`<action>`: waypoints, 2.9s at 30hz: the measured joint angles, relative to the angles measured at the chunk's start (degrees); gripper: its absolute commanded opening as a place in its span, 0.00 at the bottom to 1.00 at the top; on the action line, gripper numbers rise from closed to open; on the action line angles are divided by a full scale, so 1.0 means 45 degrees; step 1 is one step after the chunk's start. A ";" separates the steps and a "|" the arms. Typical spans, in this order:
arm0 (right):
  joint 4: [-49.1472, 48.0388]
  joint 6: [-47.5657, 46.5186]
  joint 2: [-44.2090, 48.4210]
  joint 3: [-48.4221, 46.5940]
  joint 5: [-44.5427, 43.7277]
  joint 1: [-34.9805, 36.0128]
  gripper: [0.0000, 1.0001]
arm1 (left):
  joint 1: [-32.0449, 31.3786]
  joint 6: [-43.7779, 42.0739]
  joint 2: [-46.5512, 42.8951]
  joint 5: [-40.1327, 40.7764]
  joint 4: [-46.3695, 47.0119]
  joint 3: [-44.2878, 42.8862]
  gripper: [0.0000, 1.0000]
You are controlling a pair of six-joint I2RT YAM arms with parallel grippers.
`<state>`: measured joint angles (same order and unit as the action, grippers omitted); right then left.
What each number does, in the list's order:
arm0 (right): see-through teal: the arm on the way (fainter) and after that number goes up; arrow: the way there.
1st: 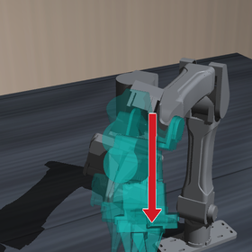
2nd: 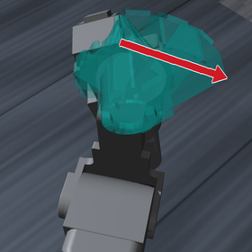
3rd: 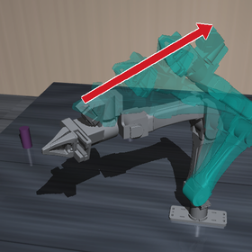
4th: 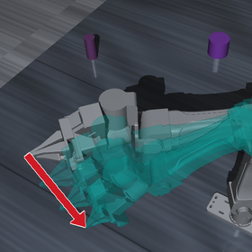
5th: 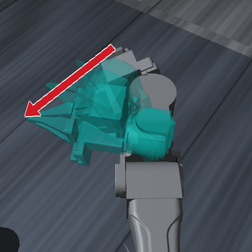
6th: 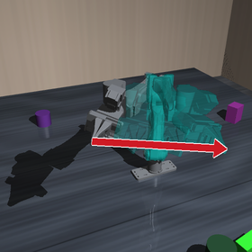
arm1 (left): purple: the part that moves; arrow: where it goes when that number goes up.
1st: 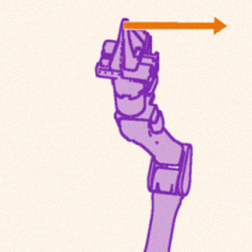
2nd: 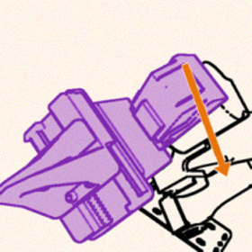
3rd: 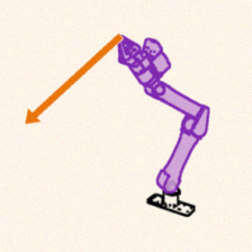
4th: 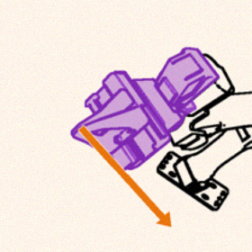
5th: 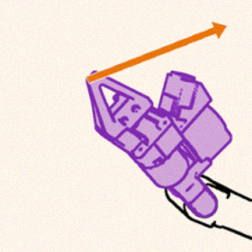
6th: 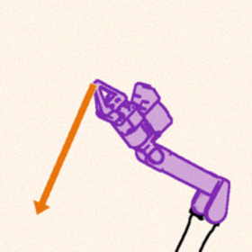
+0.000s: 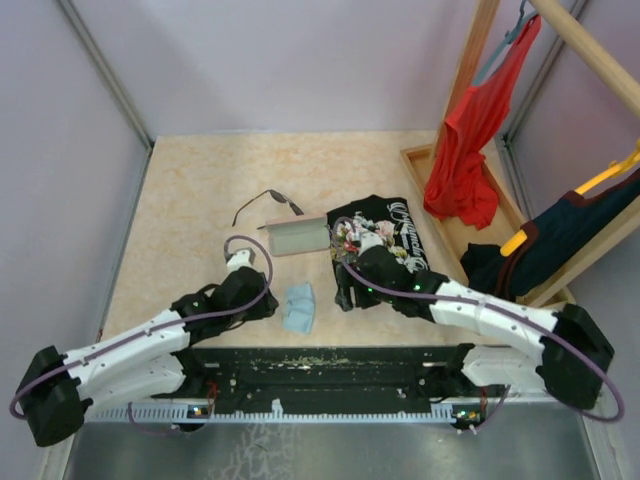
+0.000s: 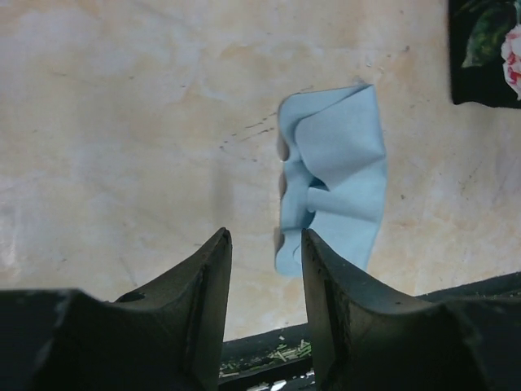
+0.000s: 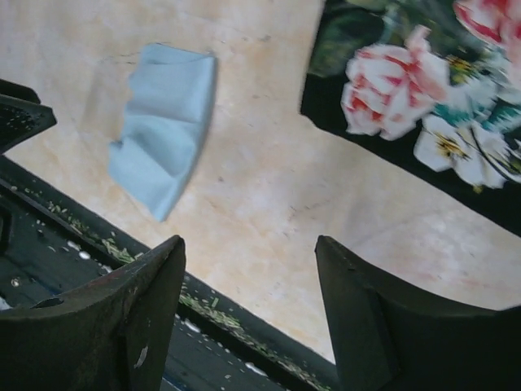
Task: Organize the sunglasses
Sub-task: Place the glasses cleaning cloth at the center of the board, then adjust the glasses cleaning cloth at the center of the board.
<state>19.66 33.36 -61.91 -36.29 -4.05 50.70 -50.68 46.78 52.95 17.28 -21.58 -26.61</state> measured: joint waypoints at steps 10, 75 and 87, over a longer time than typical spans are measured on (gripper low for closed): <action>-0.1064 -0.0097 -0.5319 -0.3973 -0.1214 0.2710 0.54 | 0.0238 0.1671 -0.2623 0.1457 -0.1545 0.0374 0.37; -0.1715 0.2856 -0.2885 0.0573 -0.5115 0.2905 0.21 | 0.1297 -0.3070 0.4197 -0.2803 0.4143 -0.0787 0.42; -0.1263 0.4046 -0.0126 0.2623 -0.5071 0.2234 0.34 | 0.1297 -0.3954 0.4381 -0.4546 0.4566 -0.0787 0.40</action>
<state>13.98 51.57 -62.48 -24.49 -26.87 60.75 -44.84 28.99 72.66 -3.18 -1.04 -30.15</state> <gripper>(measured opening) 0.338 0.407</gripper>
